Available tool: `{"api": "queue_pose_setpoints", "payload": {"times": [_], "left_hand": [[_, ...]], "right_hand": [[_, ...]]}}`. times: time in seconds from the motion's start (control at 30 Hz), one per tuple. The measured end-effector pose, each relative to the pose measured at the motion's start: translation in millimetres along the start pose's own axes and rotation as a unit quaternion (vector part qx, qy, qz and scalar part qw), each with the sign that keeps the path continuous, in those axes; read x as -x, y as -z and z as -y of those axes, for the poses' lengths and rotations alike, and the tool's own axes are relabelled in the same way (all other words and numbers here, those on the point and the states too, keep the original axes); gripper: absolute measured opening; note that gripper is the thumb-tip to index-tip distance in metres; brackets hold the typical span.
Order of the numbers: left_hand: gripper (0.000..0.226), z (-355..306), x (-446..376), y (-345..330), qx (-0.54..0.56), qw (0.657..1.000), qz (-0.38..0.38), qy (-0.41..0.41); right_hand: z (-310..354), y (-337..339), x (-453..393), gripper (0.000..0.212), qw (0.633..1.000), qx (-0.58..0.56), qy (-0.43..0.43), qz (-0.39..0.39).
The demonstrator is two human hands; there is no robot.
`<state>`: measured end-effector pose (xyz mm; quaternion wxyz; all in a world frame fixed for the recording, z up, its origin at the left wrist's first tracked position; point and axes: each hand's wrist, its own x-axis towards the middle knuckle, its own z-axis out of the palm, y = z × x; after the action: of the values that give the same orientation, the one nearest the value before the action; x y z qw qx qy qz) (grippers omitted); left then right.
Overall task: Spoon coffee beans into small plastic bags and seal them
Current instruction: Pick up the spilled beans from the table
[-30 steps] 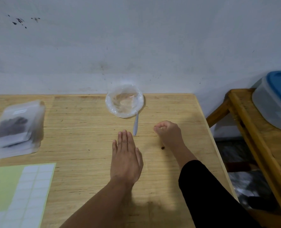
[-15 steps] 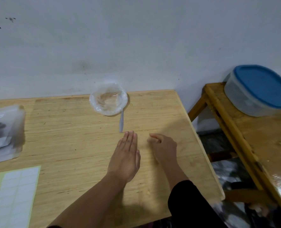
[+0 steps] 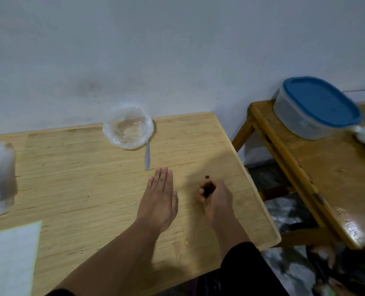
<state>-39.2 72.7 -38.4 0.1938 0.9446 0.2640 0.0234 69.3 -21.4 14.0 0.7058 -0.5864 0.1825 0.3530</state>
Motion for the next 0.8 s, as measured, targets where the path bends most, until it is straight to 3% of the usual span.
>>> {"api": "queue_pose_setpoints", "payload": {"times": [0.03,0.1,0.2,0.33,0.47,0.8], "left_hand": [[0.075,-4,-1,1,0.002,1.0,0.003,-0.007],[0.066,-15,-4,0,0.003,1.0,0.002,-0.023],[0.057,-28,-6,-8,0.002,1.0,0.014,-0.024],[0.067,-29,-6,-14,-0.029,0.999,0.008,-0.031],[0.07,-29,-6,-14,-0.039,0.999,0.013,-0.03],[0.072,-28,-6,-12,-0.032,0.999,0.025,-0.035]], "right_hand": [[5,5,1,0.015,1.0,-0.005,-0.006,0.0],[13,12,0,0.016,0.992,0.115,0.045,-0.01],[15,18,-12,0.019,0.913,0.361,0.186,-0.04],[15,20,-30,0.026,0.83,0.491,0.263,-0.035],[10,21,-41,0.024,0.787,0.544,0.289,-0.02],[3,15,-47,0.024,0.739,0.58,0.343,-0.024]]}}
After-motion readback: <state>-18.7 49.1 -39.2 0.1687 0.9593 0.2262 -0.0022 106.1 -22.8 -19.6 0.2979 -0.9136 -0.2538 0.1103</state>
